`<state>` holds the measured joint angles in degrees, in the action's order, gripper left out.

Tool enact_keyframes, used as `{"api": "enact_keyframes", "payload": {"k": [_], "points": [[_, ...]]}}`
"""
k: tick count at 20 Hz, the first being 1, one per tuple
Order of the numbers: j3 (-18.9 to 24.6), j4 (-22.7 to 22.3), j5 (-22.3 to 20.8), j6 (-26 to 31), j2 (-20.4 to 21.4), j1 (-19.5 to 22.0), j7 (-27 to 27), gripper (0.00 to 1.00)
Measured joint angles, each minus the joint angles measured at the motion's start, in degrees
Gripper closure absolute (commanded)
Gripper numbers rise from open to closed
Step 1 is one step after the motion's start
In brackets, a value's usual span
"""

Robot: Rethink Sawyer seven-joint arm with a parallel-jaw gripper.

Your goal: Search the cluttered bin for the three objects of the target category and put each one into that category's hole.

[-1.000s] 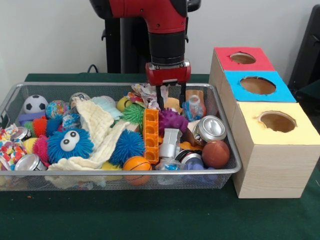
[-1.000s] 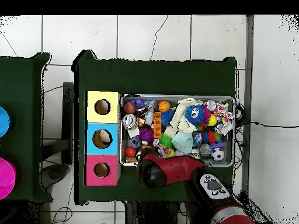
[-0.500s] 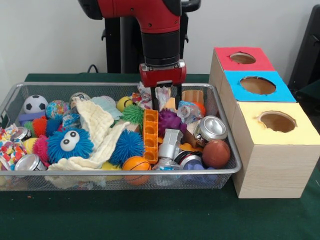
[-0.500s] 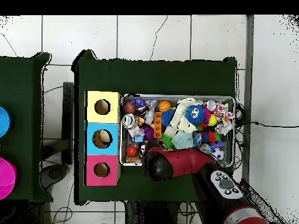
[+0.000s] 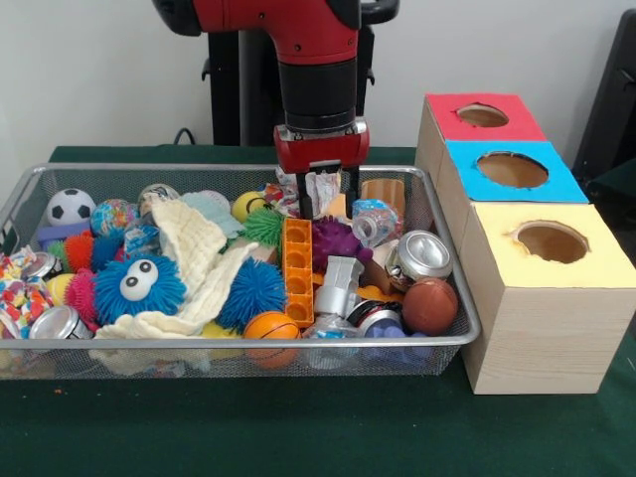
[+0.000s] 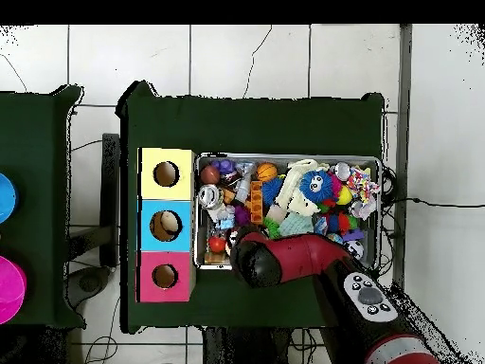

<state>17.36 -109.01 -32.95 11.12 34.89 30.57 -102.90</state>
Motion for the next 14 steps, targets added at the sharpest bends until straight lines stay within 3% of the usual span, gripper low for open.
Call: {"api": "enact_keyframes", "payload": {"k": [8,14], "points": [[0.33,0.97,-6.57,-0.01,-0.76,1.06,0.00,0.00],[3.57,0.99,-10.09,0.74,-1.53,4.88,0.00,0.00]]}}
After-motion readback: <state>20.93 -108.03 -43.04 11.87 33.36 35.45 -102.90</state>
